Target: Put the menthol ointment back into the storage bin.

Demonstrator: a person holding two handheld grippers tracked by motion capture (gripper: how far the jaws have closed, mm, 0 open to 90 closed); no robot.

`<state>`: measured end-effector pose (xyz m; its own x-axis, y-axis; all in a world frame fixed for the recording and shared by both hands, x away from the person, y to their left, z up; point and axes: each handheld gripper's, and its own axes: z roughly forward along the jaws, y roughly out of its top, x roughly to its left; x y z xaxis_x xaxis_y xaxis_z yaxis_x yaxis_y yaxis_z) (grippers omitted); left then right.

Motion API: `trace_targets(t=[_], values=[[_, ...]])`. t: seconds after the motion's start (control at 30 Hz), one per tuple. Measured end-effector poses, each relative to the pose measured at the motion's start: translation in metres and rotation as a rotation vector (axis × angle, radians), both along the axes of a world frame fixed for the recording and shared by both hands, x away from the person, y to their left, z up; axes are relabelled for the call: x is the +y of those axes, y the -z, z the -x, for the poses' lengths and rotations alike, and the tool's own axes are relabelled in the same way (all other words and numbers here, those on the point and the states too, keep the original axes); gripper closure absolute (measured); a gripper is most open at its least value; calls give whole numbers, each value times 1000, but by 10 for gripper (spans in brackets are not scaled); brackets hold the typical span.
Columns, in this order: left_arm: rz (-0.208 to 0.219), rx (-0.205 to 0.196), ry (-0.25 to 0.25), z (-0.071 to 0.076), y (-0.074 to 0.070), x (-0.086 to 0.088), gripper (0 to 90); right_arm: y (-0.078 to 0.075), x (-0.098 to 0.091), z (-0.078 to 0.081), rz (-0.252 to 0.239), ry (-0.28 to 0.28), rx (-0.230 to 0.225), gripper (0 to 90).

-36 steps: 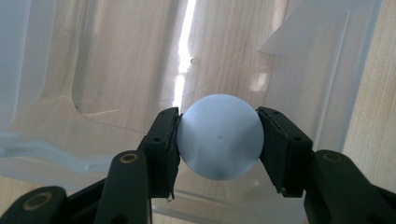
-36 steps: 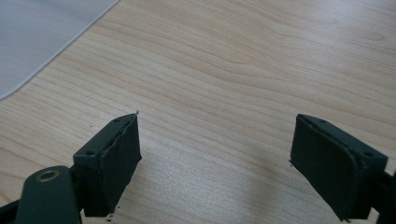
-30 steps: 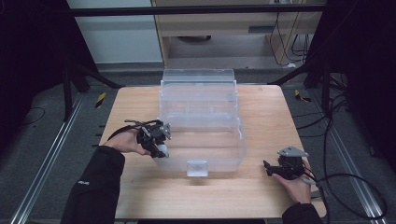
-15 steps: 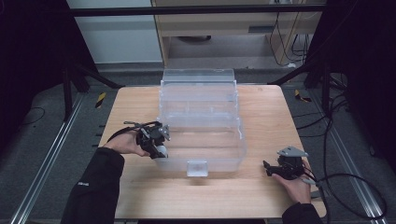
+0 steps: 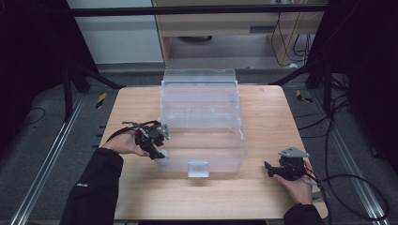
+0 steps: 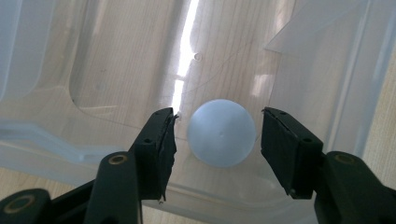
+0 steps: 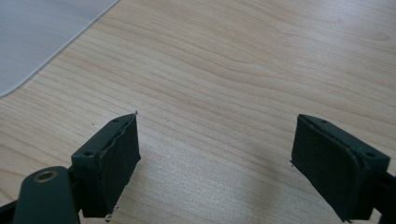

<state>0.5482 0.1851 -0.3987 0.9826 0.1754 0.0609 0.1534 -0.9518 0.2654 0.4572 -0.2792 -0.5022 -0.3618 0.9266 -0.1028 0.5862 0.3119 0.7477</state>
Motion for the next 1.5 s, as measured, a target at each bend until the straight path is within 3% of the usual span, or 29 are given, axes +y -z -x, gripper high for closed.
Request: trace_targets(t=[0.2,0.5,0.7,0.97,1.17,1.3,1.5], values=[[29,-26,-12,4,-12,2,423,0,0,0,-6,4,1,153],[112,-81,-63,11,-36,16,402,-1,0,1,-9,4,-1,153],[209,-122,-137,22,-53,29,397,-1,0,1,-2,1,-3,153],[304,-173,-209,35,-67,40,386,-1,-1,1,-2,-2,-6,153],[363,-197,-282,40,-69,47,373,-1,0,1,-6,-1,-5,153],[386,-234,-341,43,-66,56,374,-1,-1,1,-7,-2,-6,153],[463,-293,-457,51,-61,73,374,-1,0,1,-6,-2,-6,153]])
